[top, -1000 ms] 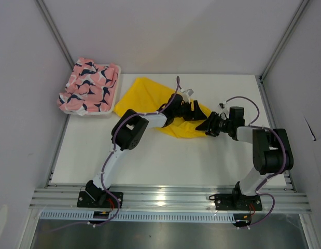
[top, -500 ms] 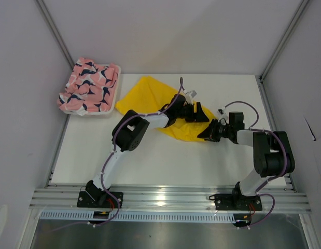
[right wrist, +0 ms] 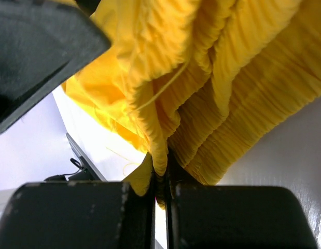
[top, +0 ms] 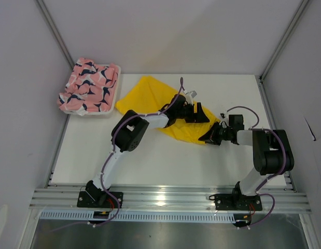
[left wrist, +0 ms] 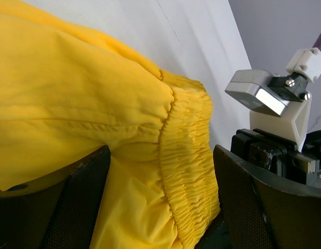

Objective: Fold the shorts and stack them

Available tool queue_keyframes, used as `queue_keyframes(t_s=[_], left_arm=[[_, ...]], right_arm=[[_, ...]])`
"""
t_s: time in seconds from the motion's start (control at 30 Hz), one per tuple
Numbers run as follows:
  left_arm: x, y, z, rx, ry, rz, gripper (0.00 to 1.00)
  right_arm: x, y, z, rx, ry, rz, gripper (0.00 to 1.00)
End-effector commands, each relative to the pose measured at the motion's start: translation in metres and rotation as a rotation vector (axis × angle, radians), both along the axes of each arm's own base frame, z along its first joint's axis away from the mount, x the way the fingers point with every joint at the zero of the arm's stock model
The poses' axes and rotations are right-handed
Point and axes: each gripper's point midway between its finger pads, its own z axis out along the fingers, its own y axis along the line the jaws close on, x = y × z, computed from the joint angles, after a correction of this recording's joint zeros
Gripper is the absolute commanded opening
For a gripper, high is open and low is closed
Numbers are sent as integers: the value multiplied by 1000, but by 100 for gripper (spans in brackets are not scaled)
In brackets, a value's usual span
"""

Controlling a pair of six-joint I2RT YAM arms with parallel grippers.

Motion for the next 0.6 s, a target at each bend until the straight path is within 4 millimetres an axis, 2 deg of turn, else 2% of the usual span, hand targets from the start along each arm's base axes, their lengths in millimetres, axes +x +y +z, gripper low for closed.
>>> queue_keyframes(t_s=[0.0,0.07,0.1,0.17,0.23,0.27,0.3,0.33,0.37,0.4,0.5,0.53,0.57], left_arm=[[0,22,-13,95,8,48,85],[1,30,6,83,-27,52,87],[3,34,16,76,-43,58,88],[6,45,48,45,-98,65,91],[3,57,58,51,-116,65,93],[3,63,82,33,-151,69,93],[-4,72,77,63,-149,65,93],[-6,76,82,71,-160,71,94],[-8,80,102,63,-195,87,95],[-18,89,89,89,-174,86,95],[-31,101,96,86,-198,111,94],[-38,107,86,103,-183,114,94],[-42,104,88,93,-198,112,94]], right_arm=[[-21,-8,-23,-81,172,-42,0],[-16,-10,-19,-99,164,-50,0],[-20,-13,-20,-115,191,-56,0],[-12,-21,-18,-177,190,-84,0],[-13,-29,-20,-244,211,-93,1],[-12,-32,-17,-273,225,-94,1],[-11,-33,-17,-300,222,-85,3],[-8,-39,-19,-346,222,-99,4],[-6,-41,-17,-368,225,-103,7],[-4,-42,-16,-388,219,-102,12],[4,-51,-19,-458,224,-123,15],[6,-53,-21,-477,225,-120,15],[10,-56,-21,-501,223,-126,16]])
